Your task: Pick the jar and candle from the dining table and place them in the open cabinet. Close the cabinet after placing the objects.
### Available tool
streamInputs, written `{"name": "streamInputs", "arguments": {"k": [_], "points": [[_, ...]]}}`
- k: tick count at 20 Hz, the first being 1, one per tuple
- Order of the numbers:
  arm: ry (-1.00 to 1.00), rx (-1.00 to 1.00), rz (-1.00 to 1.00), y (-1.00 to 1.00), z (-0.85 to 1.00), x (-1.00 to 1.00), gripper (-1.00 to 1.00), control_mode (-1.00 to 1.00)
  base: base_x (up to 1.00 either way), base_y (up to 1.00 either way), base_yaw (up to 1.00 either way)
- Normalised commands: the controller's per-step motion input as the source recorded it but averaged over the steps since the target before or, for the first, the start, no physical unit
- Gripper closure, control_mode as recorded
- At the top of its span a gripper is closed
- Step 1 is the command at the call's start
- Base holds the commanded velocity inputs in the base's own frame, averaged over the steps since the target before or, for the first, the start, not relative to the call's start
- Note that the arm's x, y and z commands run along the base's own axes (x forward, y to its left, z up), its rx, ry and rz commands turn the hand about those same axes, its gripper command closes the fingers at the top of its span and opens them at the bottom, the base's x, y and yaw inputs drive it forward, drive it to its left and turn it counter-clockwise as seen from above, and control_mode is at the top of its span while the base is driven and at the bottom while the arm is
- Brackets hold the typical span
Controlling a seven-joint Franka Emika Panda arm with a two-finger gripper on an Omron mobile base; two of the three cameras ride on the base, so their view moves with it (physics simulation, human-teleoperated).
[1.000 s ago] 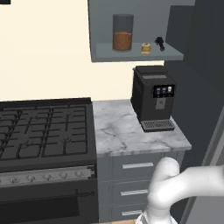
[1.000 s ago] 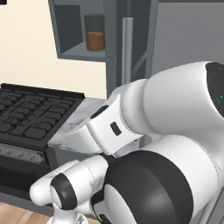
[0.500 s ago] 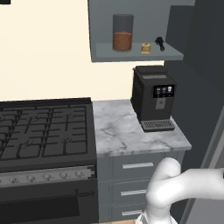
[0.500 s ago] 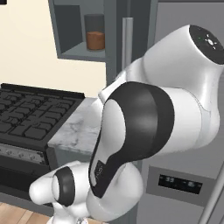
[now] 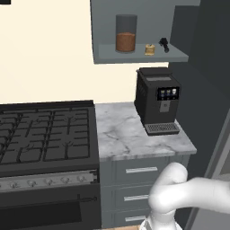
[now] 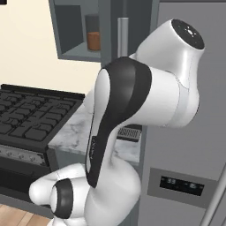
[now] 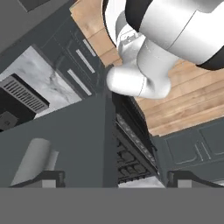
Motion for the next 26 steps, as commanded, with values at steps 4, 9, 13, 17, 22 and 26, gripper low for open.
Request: {"name": "streamInputs", "arguments": {"k": [4, 9, 13, 17, 22, 26], "points": [[0.0, -0.03, 0.0, -0.04, -0.17, 0.42, -1.0, -1.0, 0.0, 0.0, 0.0], [-0.05, -0.05, 0.06, 0.13, -0.19, 0.57, -1.0, -1.0, 0.0, 0.0, 0.0], [-0.08, -0.04, 0.12, 0.06, -0.07, 0.56, -1.0, -1.0, 0.0, 0.0, 0.0], [-0.12, -0.09, 0.11, 0.0, 0.0, 0.39, -1.0, -1.0, 0.0, 0.0, 0.0], [-0.13, -0.19, 0.01, 0.0, 0.0, 0.31, -1.0, -1.0, 0.0, 0.0, 0.0], [-0.13, -0.3, 0.0, 0.05, 0.0, 0.38, -1.0, -1.0, 0.0, 0.0, 0.0]]}}
